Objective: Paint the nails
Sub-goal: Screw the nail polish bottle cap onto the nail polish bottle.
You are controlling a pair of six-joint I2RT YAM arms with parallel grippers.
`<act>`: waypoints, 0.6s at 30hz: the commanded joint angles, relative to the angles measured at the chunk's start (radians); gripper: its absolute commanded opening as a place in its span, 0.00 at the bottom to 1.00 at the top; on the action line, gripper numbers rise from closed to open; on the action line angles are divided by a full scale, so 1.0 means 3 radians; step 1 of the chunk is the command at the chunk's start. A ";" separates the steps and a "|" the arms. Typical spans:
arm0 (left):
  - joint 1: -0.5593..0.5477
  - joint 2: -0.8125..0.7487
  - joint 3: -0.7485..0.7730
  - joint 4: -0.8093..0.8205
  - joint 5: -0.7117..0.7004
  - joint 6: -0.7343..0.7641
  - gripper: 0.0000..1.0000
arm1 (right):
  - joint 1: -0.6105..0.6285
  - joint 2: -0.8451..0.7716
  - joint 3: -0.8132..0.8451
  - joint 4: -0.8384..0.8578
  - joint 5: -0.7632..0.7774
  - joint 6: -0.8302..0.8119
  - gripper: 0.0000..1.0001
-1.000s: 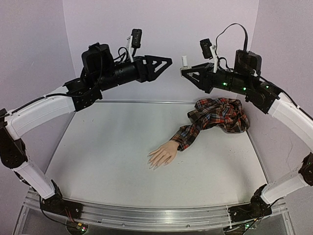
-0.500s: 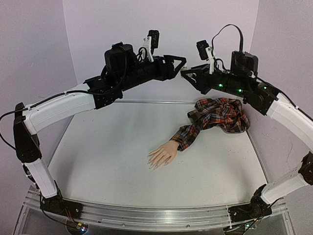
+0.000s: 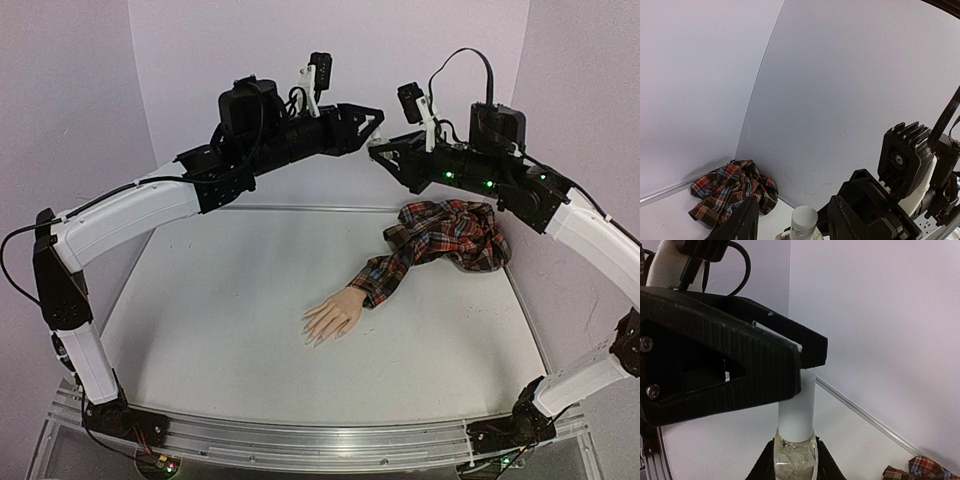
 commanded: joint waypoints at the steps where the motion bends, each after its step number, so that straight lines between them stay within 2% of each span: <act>1: -0.0007 0.0027 0.0136 -0.0089 0.0108 -0.0012 0.47 | 0.0028 0.0027 0.0170 0.0064 0.0064 -0.0039 0.00; 7: -0.0006 0.0007 0.0116 -0.0169 0.0140 -0.0001 0.39 | 0.0038 0.0043 0.0193 0.0045 0.0055 -0.0039 0.00; 12: -0.0006 0.0036 0.0183 -0.0208 0.0212 0.0007 0.26 | 0.0070 0.0035 0.0197 0.0037 0.0056 -0.0067 0.00; 16: -0.0007 0.0046 0.0207 -0.0235 0.0364 -0.0043 0.05 | 0.0079 0.0009 0.0196 0.0032 0.0040 -0.0079 0.00; 18: -0.0004 0.0008 0.0155 -0.0304 0.0490 -0.0061 0.00 | 0.0079 -0.0012 0.0193 0.0032 -0.0004 -0.0090 0.00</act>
